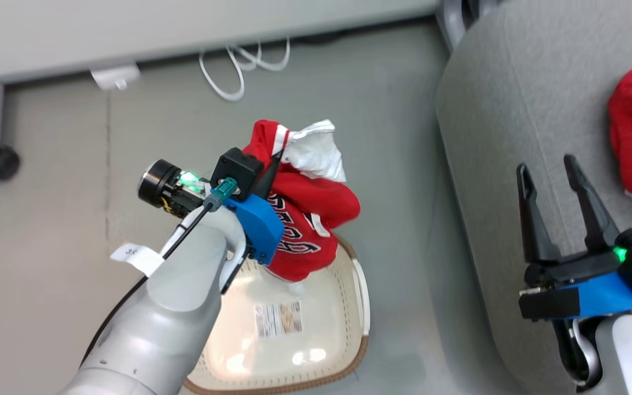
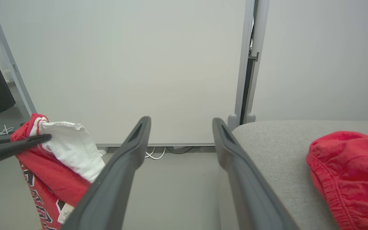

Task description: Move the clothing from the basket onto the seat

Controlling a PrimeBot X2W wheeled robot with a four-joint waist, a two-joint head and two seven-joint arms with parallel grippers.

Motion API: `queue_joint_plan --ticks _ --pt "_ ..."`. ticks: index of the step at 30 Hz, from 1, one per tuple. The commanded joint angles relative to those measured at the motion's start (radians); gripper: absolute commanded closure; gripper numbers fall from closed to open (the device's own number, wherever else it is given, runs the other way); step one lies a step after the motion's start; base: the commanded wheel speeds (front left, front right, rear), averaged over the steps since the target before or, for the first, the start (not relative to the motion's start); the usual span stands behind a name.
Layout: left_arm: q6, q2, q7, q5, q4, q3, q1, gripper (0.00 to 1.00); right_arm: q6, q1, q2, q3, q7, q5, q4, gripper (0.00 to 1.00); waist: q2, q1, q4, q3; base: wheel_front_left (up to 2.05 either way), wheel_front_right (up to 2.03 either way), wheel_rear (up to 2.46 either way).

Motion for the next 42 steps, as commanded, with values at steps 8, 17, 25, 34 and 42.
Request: queue_joint_plan --ticks 8,17,25,34,42 --pt "0.017 -0.001 -0.005 -0.049 -0.161 0.023 0.052 1.0 0.0 0.08 0.027 0.013 -0.004 -0.015 0.026 0.0 -0.0001 0.0003 0.026 -0.182 0.0 0.0 0.0" --pt "0.017 -0.002 -0.005 -0.076 -0.279 0.019 0.064 1.0 0.0 0.148 0.047 0.037 -0.004 -0.022 0.05 0.0 -0.0001 0.0003 0.042 -0.294 0.0 0.0 0.0" --pt "0.014 0.005 -0.005 -0.076 -0.313 0.008 0.068 1.0 0.0 0.177 0.063 0.04 -0.004 -0.027 0.048 0.0 -0.0001 0.0003 0.049 -0.335 0.0 0.0 0.0" --pt "0.011 0.014 0.0 -0.086 -0.318 -0.006 0.068 1.0 0.0 0.174 0.07 0.075 -0.004 -0.026 0.04 0.0 -0.0001 0.0003 0.059 -0.349 0.0 0.0 0.0" --pt "0.009 0.013 0.004 -0.095 -0.317 -0.018 0.046 1.0 0.0 0.089 0.054 0.207 -0.004 -0.011 0.051 0.0 -0.0001 0.0003 0.073 -0.338 0.0 0.0 0.0"
